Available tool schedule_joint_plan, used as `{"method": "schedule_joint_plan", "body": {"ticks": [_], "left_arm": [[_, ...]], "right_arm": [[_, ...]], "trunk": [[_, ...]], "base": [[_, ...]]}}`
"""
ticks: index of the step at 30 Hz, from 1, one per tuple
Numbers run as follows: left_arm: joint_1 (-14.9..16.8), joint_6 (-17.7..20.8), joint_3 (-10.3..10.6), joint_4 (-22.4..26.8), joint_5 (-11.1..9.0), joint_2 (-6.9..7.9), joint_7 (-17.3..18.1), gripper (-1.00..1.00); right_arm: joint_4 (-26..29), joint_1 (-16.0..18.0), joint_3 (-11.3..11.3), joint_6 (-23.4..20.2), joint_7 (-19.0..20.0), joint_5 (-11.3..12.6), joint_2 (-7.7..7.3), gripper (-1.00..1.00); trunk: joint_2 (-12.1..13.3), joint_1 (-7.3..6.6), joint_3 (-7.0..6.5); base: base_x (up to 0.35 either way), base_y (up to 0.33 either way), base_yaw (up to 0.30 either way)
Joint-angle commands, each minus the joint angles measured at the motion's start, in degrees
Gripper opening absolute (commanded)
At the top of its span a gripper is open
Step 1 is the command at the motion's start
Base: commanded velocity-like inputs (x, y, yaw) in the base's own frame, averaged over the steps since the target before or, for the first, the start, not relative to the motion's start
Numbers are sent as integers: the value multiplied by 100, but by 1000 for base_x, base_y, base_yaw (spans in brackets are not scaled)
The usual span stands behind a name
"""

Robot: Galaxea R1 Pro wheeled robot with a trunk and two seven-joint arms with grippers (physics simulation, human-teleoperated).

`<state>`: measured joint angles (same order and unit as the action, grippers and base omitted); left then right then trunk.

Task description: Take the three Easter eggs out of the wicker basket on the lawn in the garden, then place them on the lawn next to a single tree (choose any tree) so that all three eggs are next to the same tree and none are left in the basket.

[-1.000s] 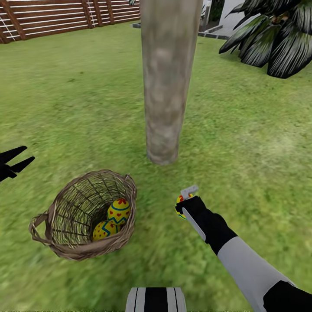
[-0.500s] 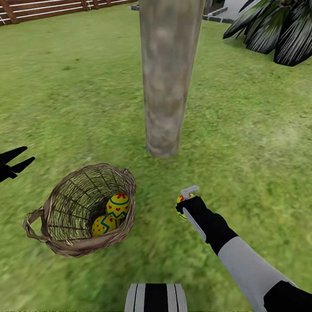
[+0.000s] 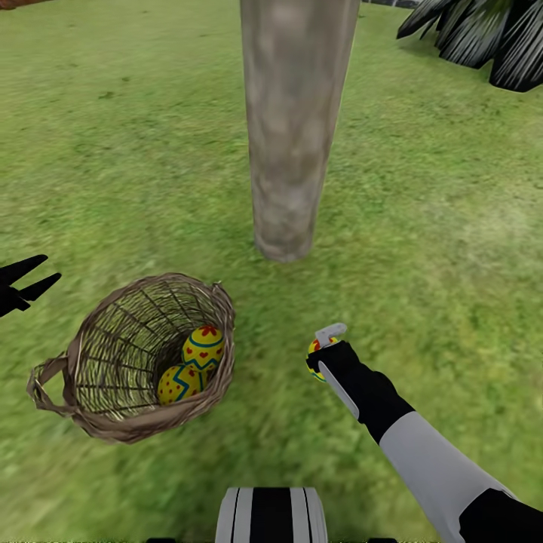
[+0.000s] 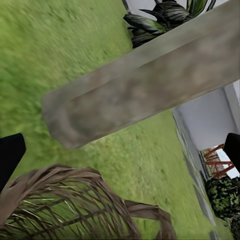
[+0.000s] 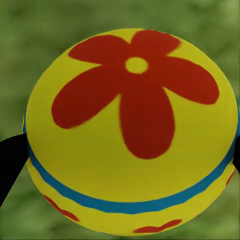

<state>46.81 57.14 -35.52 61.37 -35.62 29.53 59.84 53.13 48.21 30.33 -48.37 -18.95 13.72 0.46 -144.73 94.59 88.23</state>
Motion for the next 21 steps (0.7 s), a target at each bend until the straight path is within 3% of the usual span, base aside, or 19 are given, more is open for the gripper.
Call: {"method": "schedule_joint_plan", "body": {"ticks": [1, 21], "left_arm": [[4, 25, -2, -2, 2, -1, 18, 100], [4, 25, 1, -19, -7, -26, 18, 100]], "right_arm": [[4, 5, 16, -15, -56, 55, -2, -100], [4, 5, 8, -14, -56, 57, -2, -100]], "trunk": [[-3, 1, 26], [-30, 53, 469]], "base": [[0, 0, 0], [0, 0, 0]]}}
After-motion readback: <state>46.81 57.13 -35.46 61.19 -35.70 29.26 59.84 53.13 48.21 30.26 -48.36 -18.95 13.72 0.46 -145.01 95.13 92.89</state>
